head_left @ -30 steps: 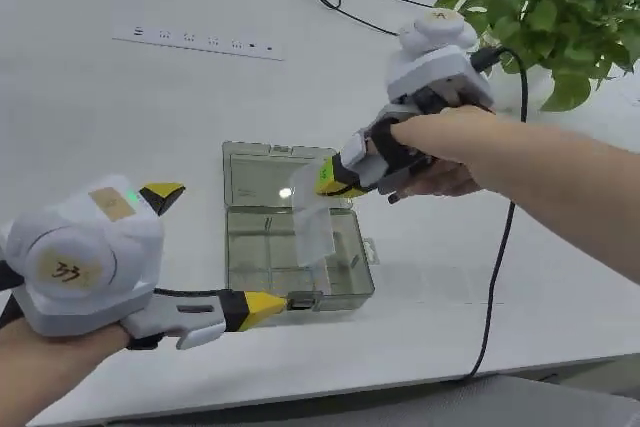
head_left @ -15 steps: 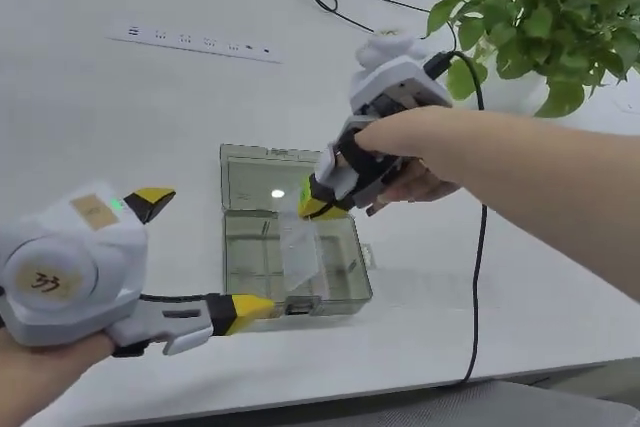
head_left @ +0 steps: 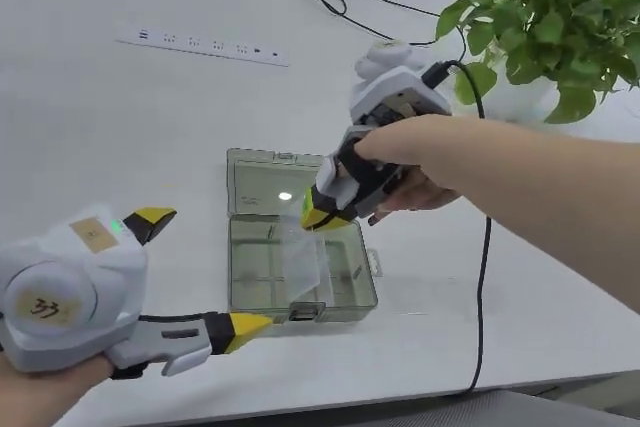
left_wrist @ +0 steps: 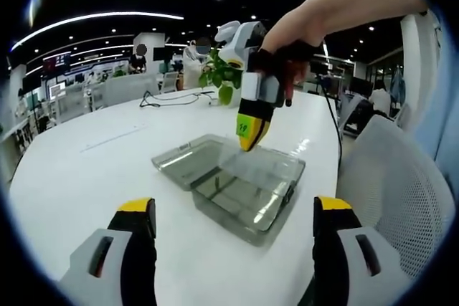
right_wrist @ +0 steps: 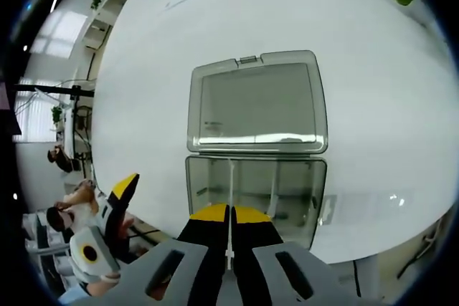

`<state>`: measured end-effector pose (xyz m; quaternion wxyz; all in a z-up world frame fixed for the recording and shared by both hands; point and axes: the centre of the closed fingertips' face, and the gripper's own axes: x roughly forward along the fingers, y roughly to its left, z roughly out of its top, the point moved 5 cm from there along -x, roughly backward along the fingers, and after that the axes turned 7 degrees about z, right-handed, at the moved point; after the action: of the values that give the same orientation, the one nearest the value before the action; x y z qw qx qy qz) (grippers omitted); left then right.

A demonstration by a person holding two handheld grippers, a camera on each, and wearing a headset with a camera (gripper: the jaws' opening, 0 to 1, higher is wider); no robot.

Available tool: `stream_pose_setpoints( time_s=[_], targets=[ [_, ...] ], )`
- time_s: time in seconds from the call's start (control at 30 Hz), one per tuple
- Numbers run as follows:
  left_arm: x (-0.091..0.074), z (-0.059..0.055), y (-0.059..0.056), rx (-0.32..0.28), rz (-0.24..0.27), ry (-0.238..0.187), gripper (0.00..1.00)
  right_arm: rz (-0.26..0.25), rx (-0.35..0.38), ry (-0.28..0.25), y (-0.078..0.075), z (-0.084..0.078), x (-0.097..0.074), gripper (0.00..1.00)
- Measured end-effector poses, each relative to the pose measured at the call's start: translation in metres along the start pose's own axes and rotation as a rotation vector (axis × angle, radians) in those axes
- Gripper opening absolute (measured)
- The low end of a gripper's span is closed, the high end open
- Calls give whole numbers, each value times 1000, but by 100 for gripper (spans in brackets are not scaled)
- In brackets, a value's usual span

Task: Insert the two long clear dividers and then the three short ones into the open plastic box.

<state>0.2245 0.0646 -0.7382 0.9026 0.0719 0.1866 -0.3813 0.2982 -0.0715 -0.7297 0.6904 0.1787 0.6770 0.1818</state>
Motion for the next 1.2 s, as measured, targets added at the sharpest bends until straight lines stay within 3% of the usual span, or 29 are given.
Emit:
stream_pose_setpoints(
  time_s=[0.3, 0.4, 0.5, 0.57, 1.03, 1.2],
  targets=[
    [-1, -3, 1, -2, -2, 6, 91, -8, -4, 12, 9, -19, 2, 2],
    [-1, -3, 1, -4, -2, 5, 91, -6, -1, 15, 5, -11, 3, 2],
    [-1, -4, 1, -5, -1, 6, 91, -37, -19, 25, -2, -8, 4, 2],
    [-1, -5, 0, -8, -1, 6, 90, -20, -3, 20, 2, -11, 4, 2],
    [-5, -11, 3, -24, 14, 8, 89, -39, -28, 32, 6, -19, 10, 2],
    [-6, -13, 4, -32, 17, 9, 89, -41, -28, 36, 0, -8, 14, 2]
  ],
)
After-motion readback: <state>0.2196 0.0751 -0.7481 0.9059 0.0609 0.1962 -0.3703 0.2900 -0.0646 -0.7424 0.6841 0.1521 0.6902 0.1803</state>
